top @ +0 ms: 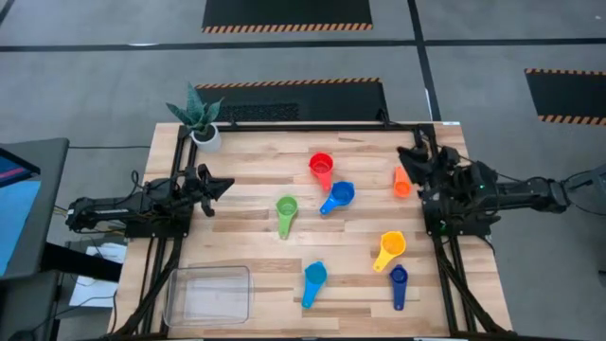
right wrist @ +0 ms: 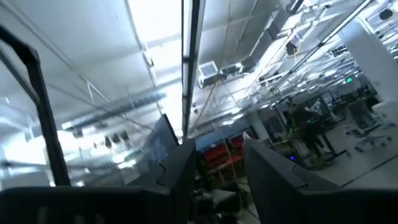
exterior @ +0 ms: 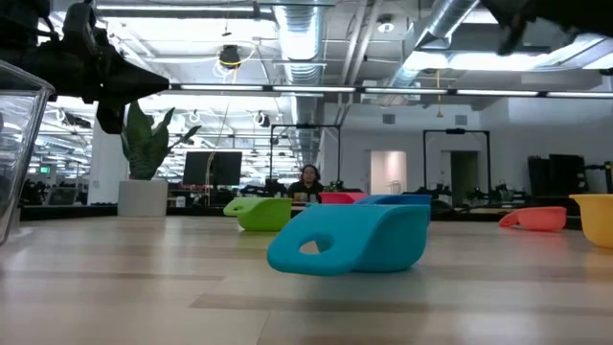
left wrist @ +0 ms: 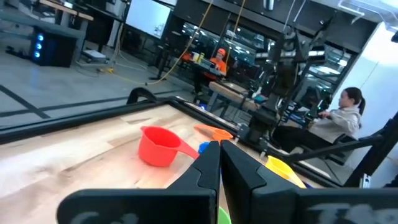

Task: Nest measuring cups in basket
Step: Put the red measuring cup in the transparent bin

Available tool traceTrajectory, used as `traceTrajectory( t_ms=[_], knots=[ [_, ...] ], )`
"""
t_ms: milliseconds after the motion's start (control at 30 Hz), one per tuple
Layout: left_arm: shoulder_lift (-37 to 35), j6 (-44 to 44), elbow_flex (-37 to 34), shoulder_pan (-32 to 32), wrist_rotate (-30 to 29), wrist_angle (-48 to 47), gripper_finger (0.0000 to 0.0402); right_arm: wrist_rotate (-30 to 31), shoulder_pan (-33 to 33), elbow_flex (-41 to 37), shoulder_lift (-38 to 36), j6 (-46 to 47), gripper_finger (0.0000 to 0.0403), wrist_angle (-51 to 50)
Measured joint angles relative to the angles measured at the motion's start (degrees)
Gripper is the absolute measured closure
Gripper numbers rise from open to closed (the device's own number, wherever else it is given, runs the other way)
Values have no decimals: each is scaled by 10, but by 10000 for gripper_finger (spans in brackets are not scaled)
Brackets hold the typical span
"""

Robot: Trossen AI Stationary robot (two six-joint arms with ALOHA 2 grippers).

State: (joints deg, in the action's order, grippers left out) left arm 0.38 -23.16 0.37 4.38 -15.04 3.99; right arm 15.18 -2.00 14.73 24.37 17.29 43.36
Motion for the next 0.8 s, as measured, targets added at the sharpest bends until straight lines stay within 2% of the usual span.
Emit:
traceTrajectory(
  t_ms=[200, 400, 633, 800],
  knots=[
    [0, 0, 0, 0, -8, 0, 401, 10, -2, 160, 173, -40, 242, -119],
    [0, 0, 0, 0, -8, 0, 402, 63, -55, 324, 350, -71, 242, -284],
    [0, 0, 0, 0, -8, 0, 401, 58, -145, 492, 510, -46, 242, -444],
    [0, 0, 0, 0, -8, 0, 401, 58, -196, 569, 601, 10, 242, -588]
  ],
)
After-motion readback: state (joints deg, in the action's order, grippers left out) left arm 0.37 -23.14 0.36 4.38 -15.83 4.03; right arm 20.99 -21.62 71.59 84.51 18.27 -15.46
